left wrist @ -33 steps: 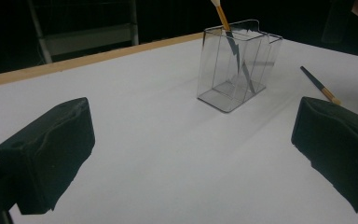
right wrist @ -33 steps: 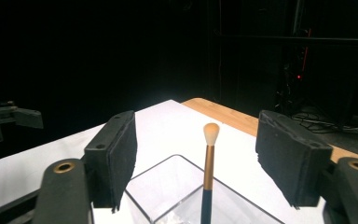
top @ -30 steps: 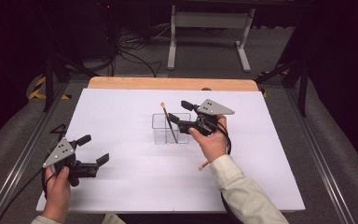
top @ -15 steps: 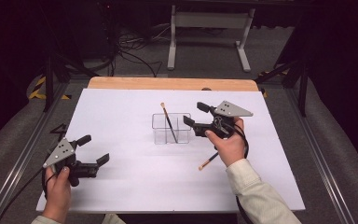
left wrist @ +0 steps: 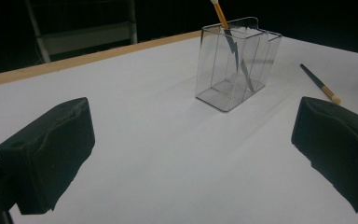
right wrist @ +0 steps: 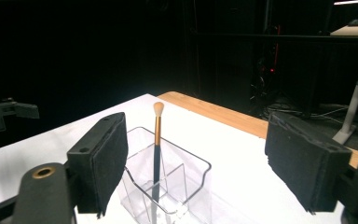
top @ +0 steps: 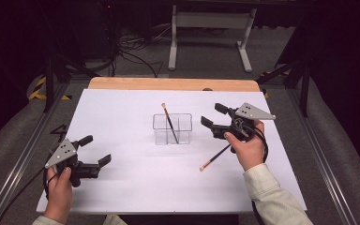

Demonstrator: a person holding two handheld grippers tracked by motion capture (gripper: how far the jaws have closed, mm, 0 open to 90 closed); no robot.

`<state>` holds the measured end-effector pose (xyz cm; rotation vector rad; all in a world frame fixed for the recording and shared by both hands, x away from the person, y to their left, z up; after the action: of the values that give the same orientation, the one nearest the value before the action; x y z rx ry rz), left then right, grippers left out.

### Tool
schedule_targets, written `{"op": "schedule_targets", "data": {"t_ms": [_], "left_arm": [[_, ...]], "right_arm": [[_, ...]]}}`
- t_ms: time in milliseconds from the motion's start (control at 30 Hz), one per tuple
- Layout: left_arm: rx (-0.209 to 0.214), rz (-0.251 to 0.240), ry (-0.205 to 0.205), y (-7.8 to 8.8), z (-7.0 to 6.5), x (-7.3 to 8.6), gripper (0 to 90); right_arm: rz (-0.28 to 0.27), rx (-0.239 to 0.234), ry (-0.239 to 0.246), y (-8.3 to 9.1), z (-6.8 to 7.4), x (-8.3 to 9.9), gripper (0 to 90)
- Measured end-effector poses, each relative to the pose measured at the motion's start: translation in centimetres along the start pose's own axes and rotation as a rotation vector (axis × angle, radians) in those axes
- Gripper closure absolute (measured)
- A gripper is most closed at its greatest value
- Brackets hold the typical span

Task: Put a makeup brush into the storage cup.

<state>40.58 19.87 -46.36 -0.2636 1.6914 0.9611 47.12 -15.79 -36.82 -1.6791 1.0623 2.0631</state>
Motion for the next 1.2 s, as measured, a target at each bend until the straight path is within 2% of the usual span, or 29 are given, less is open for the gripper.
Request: {"op": "schedule_targets", "data": {"t_ms": [433,667,833,867,900,933,1033,1067,1100,1200], "left_arm": [[-0.002,-0.001,0.003,0.0,0.0,0.0,0.3],[0.0,0.005,0.005,-0.1,0.0,0.1,0.3],[-0.018,0.012,0.008,0.0,0.2,0.2,0.3],[-0.017,0.015,0.012,0.0,0.2,0.2,0.4],[-0.016,0.015,0.015,0.0,0.2,0.3,0.3],[-0.017,0.015,0.014,0.0,0.2,0.3,0.3],[-0.019,0.016,0.011,0.0,0.2,0.3,0.3],[-0.019,0.016,0.011,0.0,0.2,0.3,0.3],[-0.017,0.017,0.014,0.0,0.2,0.3,0.3],[-0.015,0.021,0.013,0.0,0.2,0.3,0.3]], "right_arm": [[0.04,0.033,0.007,2.0,-1.7,0.3,20.6],[0.09,0.033,0.031,2.5,-2.2,0.5,19.7],[0.131,0.034,0.058,2.7,-2.4,0.6,19.0],[0.148,0.028,0.067,2.7,-2.4,0.7,18.2],[0.189,0.016,0.094,2.7,-2.4,0.9,17.6],[0.189,0.016,0.094,2.7,-2.4,0.9,17.6],[0.247,0.012,0.13,2.8,-2.4,1.3,15.7],[0.247,0.012,0.13,2.8,-2.4,1.3,15.7],[0.279,0.015,0.154,3.0,-2.5,1.4,15.7],[0.301,0.013,0.165,3.1,-2.6,1.5,15.6]]}}
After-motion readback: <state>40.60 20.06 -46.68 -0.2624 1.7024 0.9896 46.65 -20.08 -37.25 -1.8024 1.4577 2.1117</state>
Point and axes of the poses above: each handheld gripper's, and its own axes: y roughly backward along the jaws, x roughly out of its underside, z roughly to its left, the point moved 10 cm from there along -y, roughly forward along the jaws, and after that the axes turned 12 degrees about z, right-handed, at the moved point
